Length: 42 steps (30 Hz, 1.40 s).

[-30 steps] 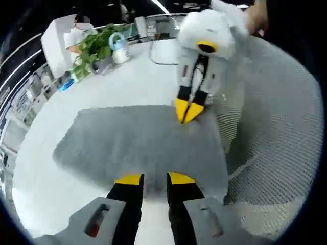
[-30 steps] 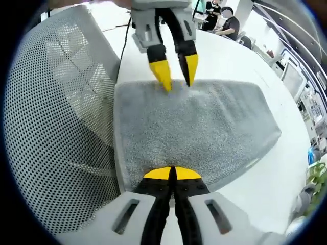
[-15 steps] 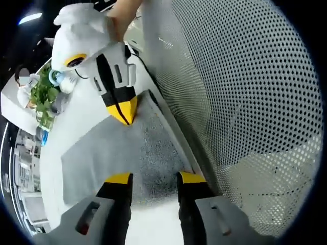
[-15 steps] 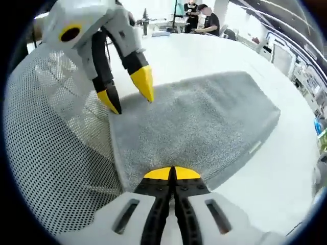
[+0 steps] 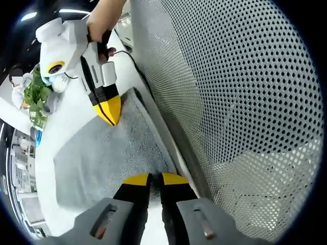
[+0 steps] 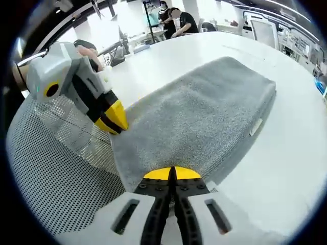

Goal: Fold the towel on the table until its edges align and the towel forms a compact rectangular stack.

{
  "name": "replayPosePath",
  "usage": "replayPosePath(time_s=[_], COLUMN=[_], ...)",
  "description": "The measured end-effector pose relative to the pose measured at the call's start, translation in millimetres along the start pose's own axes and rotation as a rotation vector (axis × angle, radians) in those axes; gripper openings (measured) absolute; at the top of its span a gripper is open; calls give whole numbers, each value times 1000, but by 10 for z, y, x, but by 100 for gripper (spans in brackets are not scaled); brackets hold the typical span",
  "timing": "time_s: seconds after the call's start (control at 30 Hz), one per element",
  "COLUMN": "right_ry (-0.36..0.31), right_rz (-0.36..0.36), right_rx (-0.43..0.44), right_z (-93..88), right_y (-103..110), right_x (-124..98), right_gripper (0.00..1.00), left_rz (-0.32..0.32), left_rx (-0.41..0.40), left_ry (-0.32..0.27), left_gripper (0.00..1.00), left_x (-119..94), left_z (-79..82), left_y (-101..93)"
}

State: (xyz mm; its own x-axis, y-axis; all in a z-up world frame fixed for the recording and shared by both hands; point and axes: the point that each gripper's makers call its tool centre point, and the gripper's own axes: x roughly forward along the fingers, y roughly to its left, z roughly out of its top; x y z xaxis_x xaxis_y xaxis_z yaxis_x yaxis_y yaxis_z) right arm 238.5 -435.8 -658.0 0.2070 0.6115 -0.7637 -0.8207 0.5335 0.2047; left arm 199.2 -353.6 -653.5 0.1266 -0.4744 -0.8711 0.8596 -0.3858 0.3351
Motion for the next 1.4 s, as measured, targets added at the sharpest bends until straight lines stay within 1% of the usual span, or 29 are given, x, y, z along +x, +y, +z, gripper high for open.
replayPosePath(time_s=[0.07, 0.17, 0.27, 0.3, 0.37, 0.4, 0.47, 0.5, 0.53, 0.57, 0.6, 0.63, 0.67, 0.73, 0.8, 0.9, 0.97, 1.0, 1.03, 1.07, 1.13, 1.17, 1.2, 1.23, 1.27, 1.3, 1.33, 1.37, 1.4], right_ry=[0, 1, 7, 11, 26, 33, 37, 39, 38, 38, 39, 37, 33, 36, 28, -27, -25, -21, -27, -16, 30, 64, 79, 77, 78, 90, 103, 115, 145], right_rz=[-2, -3, -6, -6, 3, 3, 0, 5, 8, 15, 18, 24, 21, 26, 31, 64, 81, 90, 95, 103, 108, 99, 82, 60, 66, 66, 49, 41, 36], right_rx=[-4, -8, -17, -24, -95, -129, -125, -129, -129, -124, -124, -179, -224, -226, -240, -316, -380, -441, -492, -566, -680, -751, -781, -809, -833, -864, -888, -919, -992], right_z=[0, -3, -3, -3, -6, -7, 2, 7, 10, 11, 9, 3, -2, -7, 34, 141, 132, 115, 112, 65, -58, -140, -179, -213, -249, -299, -328, -357, -411], right_y=[4, 5, 11, 15, 24, 30, 49, 52, 56, 65, 79, 91, 88, 120, 131, 203, 251, 285, 309, 345, 360, 345, 320, 290, 296, 275, 237, 208, 177], right_x=[-1, 0, 4, 5, -1, -1, -12, -20, -24, -28, -28, -27, -33, -65, -90, -130, -168, -194, -212, -242, -288, -325, -350, -382, -405, -436, -459, -475, -497], right_gripper=[0, 0, 0, 0, 0, 0, 0, 0, 0, 1, 2, 3, 3, 3, 6, 12, 11, 11, 12, 12, 11, 11, 12, 13, 14, 14, 14, 15, 16], left_rz=[-1, -12, -42, -49, -60, -79, -94, -110, -119, -149, -171, -195, -206, -191, -176, -187, -201, -202, -199, -192, -178, -152, -137, -86, -32, -2, 19, 37, 35], left_rx=[-19, -169, -427, -465, -611, -692, -793, -890, -962, -1092, -1184, -1322, -1392, -1431, -1451, -1441, -1436, -1424, -1387, -1317, -1221, -1146, -1078, -949, -857, -734, -653, -510, -416], left_ry=[-7, -36, -73, -87, -115, -131, -156, -181, -199, -238, -265, -310, -346, -396, -393, -374, -352, -329, -307, -290, -278, -267, -270, -274, -279, -244, -217, -165, -110], left_gripper=[3, 1, 1, 1, 1, 1, 1, 1, 1, 1, 1, 1, 1, 1, 1, 1, 1, 1, 1, 1, 2, 2, 4, 8, 19, 29, 36, 37, 35], left_x=[9, 7, -1, -4, -10, -24, -38, -54, -67, -93, -113, -142, -162, -200, -214, -190, -155, -133, -124, -111, -116, -129, -147, -180, -211, -265, -313, -362, -389], left_z=[7, 12, -4, -7, -21, -24, -42, -51, -55, -56, -62, -74, -81, -109, -166, -143, -122, -138, -157, -164, -137, -136, -129, -121, -121, -110, -109, -141, -194], left_y=[9, 27, 72, 83, 111, 107, 124, 145, 162, 191, 218, 279, 322, 374, 356, 312, 277, 249, 217, 184, 146, 127, 128, 155, 210, 222, 234, 211, 180])
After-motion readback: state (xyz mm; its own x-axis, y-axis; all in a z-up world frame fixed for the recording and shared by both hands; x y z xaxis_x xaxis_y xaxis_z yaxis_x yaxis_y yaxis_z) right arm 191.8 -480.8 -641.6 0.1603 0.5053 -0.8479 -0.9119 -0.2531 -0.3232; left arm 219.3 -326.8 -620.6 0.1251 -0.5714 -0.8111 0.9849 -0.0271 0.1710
